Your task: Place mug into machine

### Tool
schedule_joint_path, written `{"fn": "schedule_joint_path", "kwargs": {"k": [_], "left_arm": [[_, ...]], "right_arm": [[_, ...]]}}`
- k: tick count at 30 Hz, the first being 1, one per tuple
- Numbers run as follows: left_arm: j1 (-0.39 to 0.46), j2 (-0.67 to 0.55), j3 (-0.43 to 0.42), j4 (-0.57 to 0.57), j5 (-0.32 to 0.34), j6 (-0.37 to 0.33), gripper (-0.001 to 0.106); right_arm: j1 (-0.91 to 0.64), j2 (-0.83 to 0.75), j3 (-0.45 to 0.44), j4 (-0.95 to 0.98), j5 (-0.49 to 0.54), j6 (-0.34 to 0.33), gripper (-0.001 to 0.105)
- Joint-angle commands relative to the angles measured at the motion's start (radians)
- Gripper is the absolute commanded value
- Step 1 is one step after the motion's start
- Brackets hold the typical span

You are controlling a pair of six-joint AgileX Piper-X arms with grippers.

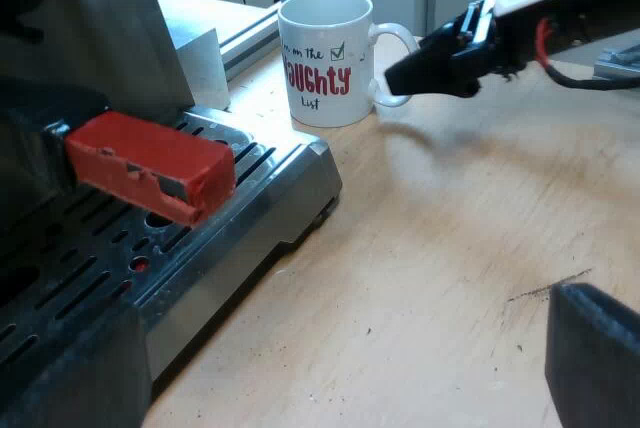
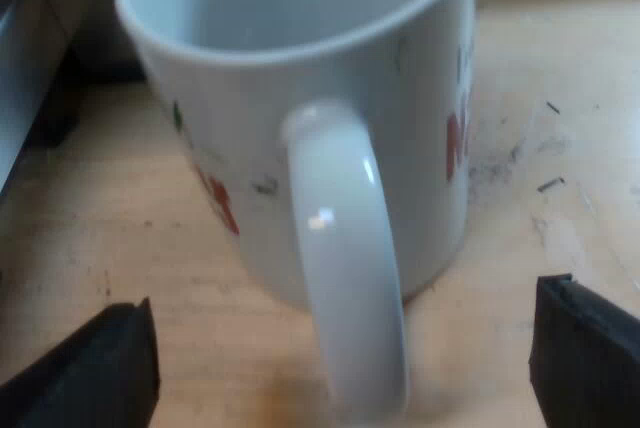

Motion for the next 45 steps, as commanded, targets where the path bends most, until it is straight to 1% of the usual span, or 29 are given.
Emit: {"fn": "schedule_joint_path", "kwargs": {"k": [1, 2, 4, 6, 7, 8, 10, 11, 12, 13, 14, 16, 17, 18, 19, 20, 22, 25, 28, 29, 32, 34, 37, 38, 39, 40, 41, 43, 45], "left_arm": [[-0.005, 0.002, 0.001, -0.006, 0.006, 0.004, 0.081], [-0.005, 0.002, 0.001, -0.006, 0.006, 0.004, 0.081], [-0.005, 0.002, 0.001, -0.006, 0.006, 0.004, 0.081], [-0.005, 0.002, 0.001, -0.006, 0.006, 0.004, 0.081], [-0.005, 0.002, 0.001, -0.006, 0.006, 0.004, 0.081], [-0.005, 0.002, 0.001, -0.006, 0.006, 0.004, 0.081], [-0.005, 0.002, 0.001, -0.006, 0.002, 0.004, 0.081], [-0.005, 0.002, 0.001, -0.006, -0.003, 0.004, 0.081], [-0.005, 0.002, 0.001, -0.006, -0.012, 0.004, 0.081], [-0.005, 0.002, 0.001, -0.006, -0.033, 0.004, 0.081], [-0.005, 0.002, 0.001, -0.006, -0.041, 0.004, 0.081], [-0.005, 0.002, 0.001, -0.006, -0.095, -0.007, 0.081], [-0.005, 0.002, 0.001, -0.006, -0.103, -0.015, 0.081], [-0.005, 0.002, 0.001, -0.006, -0.134, -0.040, 0.081], [-0.005, 0.002, 0.001, -0.006, -0.155, -0.047, 0.081], [-0.005, 0.002, 0.001, -0.006, -0.157, -0.047, 0.081], [-0.005, 0.002, 0.002, -0.006, -0.159, -0.047, 0.081], [-0.005, 0.002, 0.002, -0.006, -0.180, -0.047, 0.081], [-0.005, 0.002, 0.002, -0.006, -0.214, -0.047, 0.081], [-0.005, 0.002, 0.006, -0.008, -0.213, -0.047, 0.081], [-0.005, 0.002, 0.035, -0.069, -0.213, -0.047, 0.081], [-0.005, 0.002, 0.063, -0.124, -0.217, -0.047, 0.081], [-0.005, 0.002, 0.079, -0.166, -0.235, -0.047, 0.081], [-0.005, 0.002, 0.093, -0.189, -0.292, -0.047, 0.081], [-0.005, 0.002, 0.097, -0.189, -0.324, -0.047, 0.081], [-0.005, 0.002, 0.100, -0.189, -0.348, -0.047, 0.081], [-0.005, 0.002, 0.100, -0.189, -0.357, -0.047, 0.081], [-0.005, 0.002, 0.100, -0.189, -0.365, -0.047, 0.081], [-0.005, 0.002, 0.100, -0.189, -0.365, -0.047, 0.081]], "right_arm": [[0.000, 0.051, -0.046, -0.018, 0.005, -0.005, 0.077], [0.000, 0.057, -0.051, -0.018, 0.005, -0.005, 0.076], [0.000, 0.073, -0.069, -0.018, 0.005, -0.005, 0.068], [0.000, 0.075, -0.074, -0.018, 0.005, -0.005, 0.063], [0.000, 0.074, -0.075, -0.018, 0.005, -0.005, 0.051], [0.000, 0.074, -0.075, -0.018, 0.005, -0.005, 0.044], [0.000, 0.074, -0.075, -0.008, 0.005, -0.005, 0.024], [0.000, 0.074, -0.075, -0.007, 0.005, -0.005, 0.017], [0.000, 0.074, -0.075, -0.003, 0.005, -0.005, 0.003], [0.000, 0.074, -0.075, -0.003, 0.005, -0.005, 0.000], [0.000, 0.072, -0.075, -0.003, 0.005, -0.005, 0.000], [0.002, 0.051, -0.075, 0.014, 0.005, -0.018, 0.000], [0.004, 0.038, -0.075, 0.023, 0.005, -0.018, 0.000], [0.008, 0.002, -0.075, 0.062, 0.005, -0.027, 0.000], [0.008, -0.040, -0.075, 0.114, 0.005, -0.045, 0.000], [0.008, -0.056, -0.075, 0.141, 0.005, -0.052, 0.000], [0.008, -0.167, -0.075, 0.272, 0.021, -0.080, 0.000], [0.008, -0.288, -0.075, 0.391, 0.021, -0.095, 0.000], [0.008, -0.498, -0.075, 0.590, 0.021, -0.135, 0.000], [0.008, -0.520, -0.075, 0.627, 0.021, -0.140, 0.000], [0.016, -0.670, -0.075, 0.772, 0.014, -0.147, 0.000], [0.050, -0.779, -0.081, 0.876, 0.006, -0.150, 0.000], [0.127, -0.869, -0.110, 0.977, 0.003, -0.162, 0.000], [0.169, -0.891, -0.123, 1.016, 0.005, -0.171, 0.000], [0.215, -0.908, -0.137, 1.038, 0.005, -0.178, 0.000], [0.260, -0.915, -0.147, 1.042, 0.009, -0.175, 0.000], [0.276, -0.916, -0.152, 1.041, 0.011, -0.172, 0.000], [0.347, -0.915, -0.159, 1.036, 0.032, -0.150, 0.000], [0.444, -0.915, -0.160, 1.035, 0.087, -0.098, 0.000]]}}
